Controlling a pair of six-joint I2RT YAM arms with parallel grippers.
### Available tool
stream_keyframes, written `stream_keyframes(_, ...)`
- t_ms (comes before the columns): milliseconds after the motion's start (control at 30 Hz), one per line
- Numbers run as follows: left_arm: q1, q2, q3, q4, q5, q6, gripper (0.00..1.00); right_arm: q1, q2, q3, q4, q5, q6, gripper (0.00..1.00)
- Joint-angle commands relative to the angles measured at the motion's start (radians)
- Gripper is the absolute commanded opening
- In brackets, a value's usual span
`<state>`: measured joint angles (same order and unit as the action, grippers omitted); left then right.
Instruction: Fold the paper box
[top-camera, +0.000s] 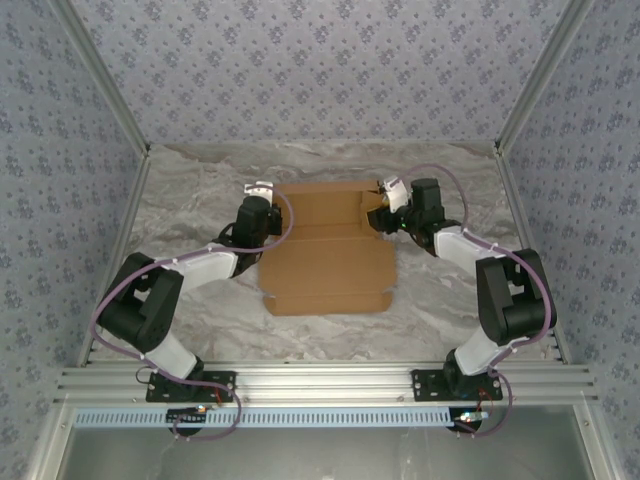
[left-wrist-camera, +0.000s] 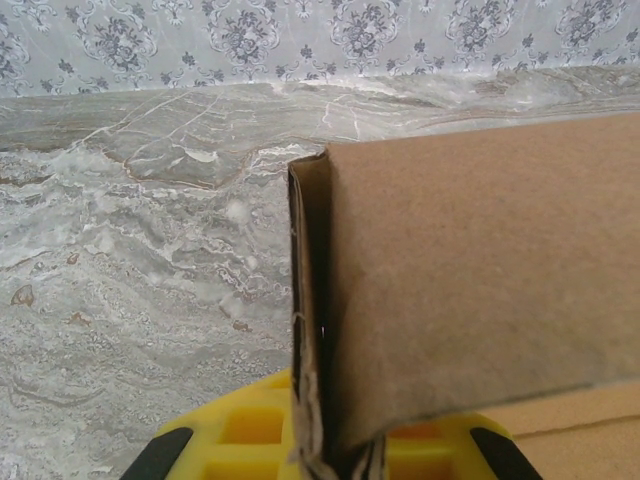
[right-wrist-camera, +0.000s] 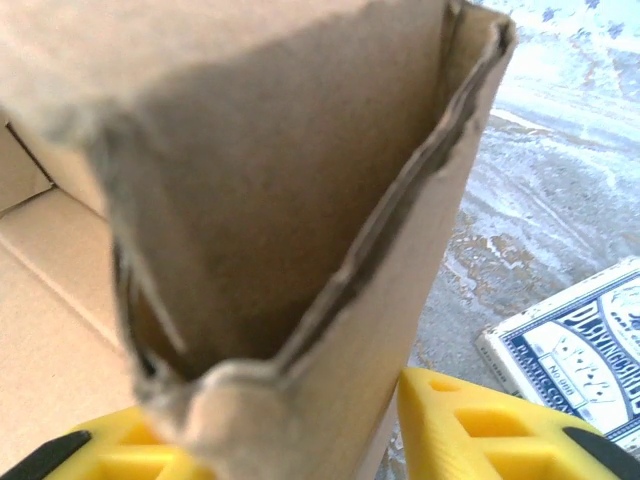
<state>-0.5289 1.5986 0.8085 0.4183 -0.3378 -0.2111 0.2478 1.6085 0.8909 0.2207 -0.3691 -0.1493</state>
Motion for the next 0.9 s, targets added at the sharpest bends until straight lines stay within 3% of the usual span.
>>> stream_keyframes(0,-0.003,-0.029,-0.002,0.025,0.039,-0.010,0.00,0.021,0.009,0.011,0.075,0.069,-0.011,0.40)
stream_keyframes(167,-0.003,-0.023,-0.002,0.027,0.042,-0.010,0.00,0.053,0.011,0.006,0.111,0.183,0.021,0.36)
stream_keyframes(700,-0.006,-0.023,-0.004,0.028,0.044,-0.015,0.00,0.195,0.079,0.053,0.059,0.706,0.304,0.28)
stream_keyframes(867,-0.005,-0.021,-0.004,0.027,0.043,-0.017,0.00,0.230,0.092,0.074,0.029,0.791,0.338,0.27)
